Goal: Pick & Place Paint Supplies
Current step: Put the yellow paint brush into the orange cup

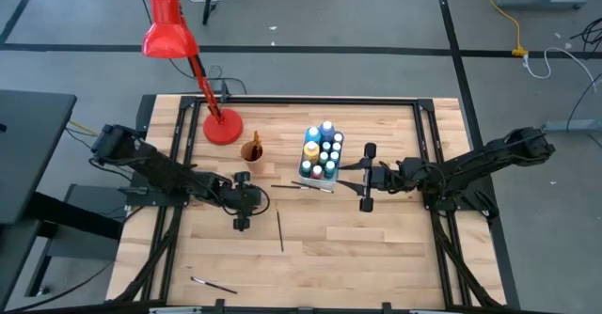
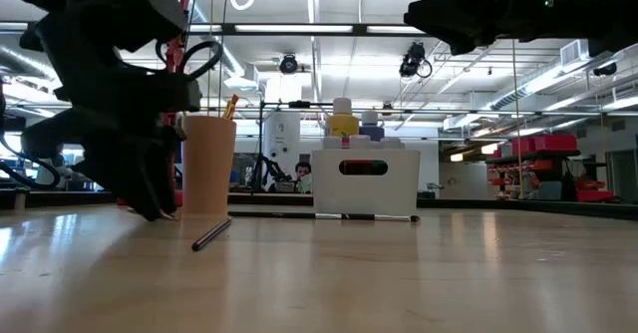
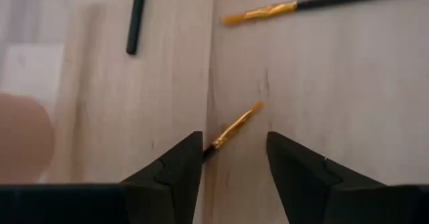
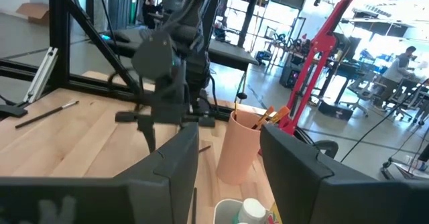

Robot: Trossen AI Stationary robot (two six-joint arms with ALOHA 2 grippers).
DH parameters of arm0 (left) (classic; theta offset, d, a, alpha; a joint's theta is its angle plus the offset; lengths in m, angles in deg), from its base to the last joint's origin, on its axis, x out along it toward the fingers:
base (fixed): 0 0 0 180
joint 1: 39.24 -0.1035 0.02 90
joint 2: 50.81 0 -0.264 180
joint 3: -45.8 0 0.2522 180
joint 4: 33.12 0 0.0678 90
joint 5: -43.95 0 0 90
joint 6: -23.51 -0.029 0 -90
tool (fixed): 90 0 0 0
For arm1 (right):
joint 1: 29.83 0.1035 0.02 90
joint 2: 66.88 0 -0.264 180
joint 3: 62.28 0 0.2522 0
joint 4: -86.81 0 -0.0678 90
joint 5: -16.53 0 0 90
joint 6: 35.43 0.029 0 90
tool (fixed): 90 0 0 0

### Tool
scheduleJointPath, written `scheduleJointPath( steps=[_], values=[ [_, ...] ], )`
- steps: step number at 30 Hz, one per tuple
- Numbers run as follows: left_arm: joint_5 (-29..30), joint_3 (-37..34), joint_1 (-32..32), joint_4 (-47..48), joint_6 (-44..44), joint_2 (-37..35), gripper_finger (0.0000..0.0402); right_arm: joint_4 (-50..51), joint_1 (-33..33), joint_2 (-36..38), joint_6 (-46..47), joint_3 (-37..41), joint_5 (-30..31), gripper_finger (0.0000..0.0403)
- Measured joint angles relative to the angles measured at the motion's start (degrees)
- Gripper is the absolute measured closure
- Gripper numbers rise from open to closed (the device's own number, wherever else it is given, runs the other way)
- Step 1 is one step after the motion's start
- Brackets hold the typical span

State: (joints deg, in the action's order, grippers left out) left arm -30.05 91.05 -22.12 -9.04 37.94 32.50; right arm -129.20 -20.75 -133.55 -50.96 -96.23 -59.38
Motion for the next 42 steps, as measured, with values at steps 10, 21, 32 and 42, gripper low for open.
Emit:
scheduleJointPath(
  steps=[10, 21, 32, 42],
  values=[
    [-5.3, 0.17, -3.15, -1.05, -1.37, 1.48, 0.0275, 0.16, 0.0, 0.0, -0.01, 0.0, -0.02, 0.0238],
    [-9.51, 0.11, -3.76, -1.71, 0.47, 1.97, 0.0393, -0.42, 0.0, -0.01, 2.45, 0.02, -3.21, 0.0238],
    [-10.55, -0.13, -3.43, -7.47, 4.43, 2.32, 0.0375, -6.25, -0.04, 0.0, -0.76, 0.02, 1.96, 0.0238],
    [-9.35, -0.11, -3.45, -12.47, 2.84, 2.32, 0.0313, -5.67, -0.21, -0.54, -0.83, 0.02, -4.62, 0.0238]
  ],
)
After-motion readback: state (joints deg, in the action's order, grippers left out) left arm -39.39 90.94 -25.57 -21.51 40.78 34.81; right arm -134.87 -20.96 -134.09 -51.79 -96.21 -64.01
